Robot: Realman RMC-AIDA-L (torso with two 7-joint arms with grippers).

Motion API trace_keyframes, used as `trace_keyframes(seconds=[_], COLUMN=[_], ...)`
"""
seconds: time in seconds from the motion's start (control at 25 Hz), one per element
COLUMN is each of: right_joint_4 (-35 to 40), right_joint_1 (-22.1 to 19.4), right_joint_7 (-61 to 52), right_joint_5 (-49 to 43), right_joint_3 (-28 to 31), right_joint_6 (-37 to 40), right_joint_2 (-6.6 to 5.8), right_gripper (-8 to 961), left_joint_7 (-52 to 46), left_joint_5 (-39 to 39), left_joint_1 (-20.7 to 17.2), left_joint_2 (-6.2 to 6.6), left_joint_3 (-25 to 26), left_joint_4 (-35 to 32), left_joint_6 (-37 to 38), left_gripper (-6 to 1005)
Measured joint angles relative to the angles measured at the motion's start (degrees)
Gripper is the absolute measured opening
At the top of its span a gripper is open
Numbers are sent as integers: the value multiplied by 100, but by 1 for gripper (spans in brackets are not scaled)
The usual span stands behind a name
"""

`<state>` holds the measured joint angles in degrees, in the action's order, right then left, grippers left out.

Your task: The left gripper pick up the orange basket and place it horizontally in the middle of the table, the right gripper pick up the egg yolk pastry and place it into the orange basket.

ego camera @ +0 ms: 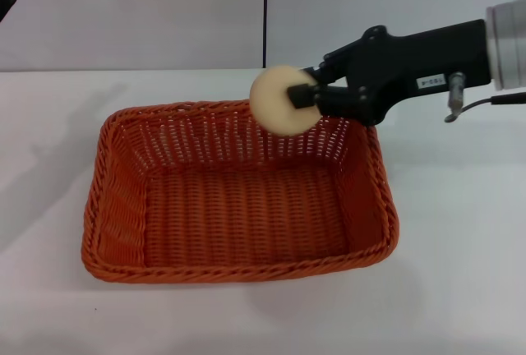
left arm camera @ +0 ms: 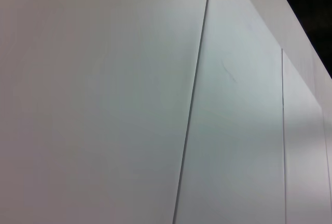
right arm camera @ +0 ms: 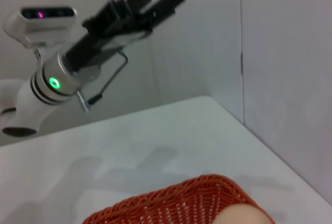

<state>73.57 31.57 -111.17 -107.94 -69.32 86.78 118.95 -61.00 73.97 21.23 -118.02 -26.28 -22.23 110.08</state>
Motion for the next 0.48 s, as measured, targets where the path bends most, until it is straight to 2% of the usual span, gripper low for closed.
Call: trace_keyframes(seconds=[0.12, 0.36, 0.48], right_joint_4=[35, 94, 234], right_joint_1=[-53, -198, -396], right_joint_7=[26, 62, 135], right_joint_5=[-2, 51, 197], right_joint_3=[-35, 150, 346], right_joint_6=[-32, -14, 5], right_joint_2=[2, -2, 13], right_gripper=[151, 403, 519], left_joint_7=[0, 0, 0], left_joint_5=[4, -7, -11], left_joint_1=[-16, -31, -26], left_joint_2=[-1, -1, -1], left_joint_3=[0, 0, 0], left_joint_4=[-1, -1, -1], left_joint_6=[5, 5, 5], left_gripper=[736, 736, 736])
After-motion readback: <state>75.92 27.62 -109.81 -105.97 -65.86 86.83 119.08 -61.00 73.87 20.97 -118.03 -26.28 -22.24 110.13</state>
